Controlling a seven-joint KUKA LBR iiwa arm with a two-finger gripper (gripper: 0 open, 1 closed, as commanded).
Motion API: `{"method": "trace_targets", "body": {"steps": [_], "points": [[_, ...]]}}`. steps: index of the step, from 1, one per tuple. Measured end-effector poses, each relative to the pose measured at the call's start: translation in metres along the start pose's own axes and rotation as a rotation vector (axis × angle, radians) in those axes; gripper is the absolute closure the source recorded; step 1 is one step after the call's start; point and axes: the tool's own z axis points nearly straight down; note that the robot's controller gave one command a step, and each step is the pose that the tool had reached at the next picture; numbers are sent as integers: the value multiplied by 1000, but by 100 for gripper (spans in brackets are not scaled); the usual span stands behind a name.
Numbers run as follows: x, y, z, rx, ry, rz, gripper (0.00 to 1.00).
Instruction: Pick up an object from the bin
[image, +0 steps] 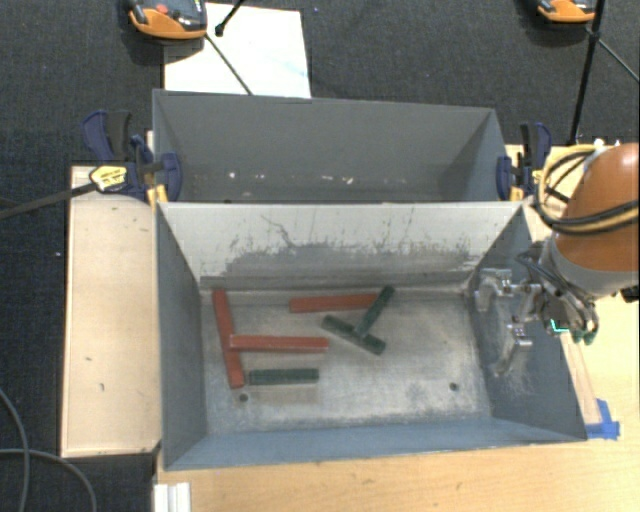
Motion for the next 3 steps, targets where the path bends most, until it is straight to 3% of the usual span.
{"method": "trace_targets", "body": {"steps": [1,2,3], "points": [[-9,35,27,2,-3,-62,0],[5,84,44,-1,1,-97,0],[-28,109,79,-1,-4,-184,0]]}}
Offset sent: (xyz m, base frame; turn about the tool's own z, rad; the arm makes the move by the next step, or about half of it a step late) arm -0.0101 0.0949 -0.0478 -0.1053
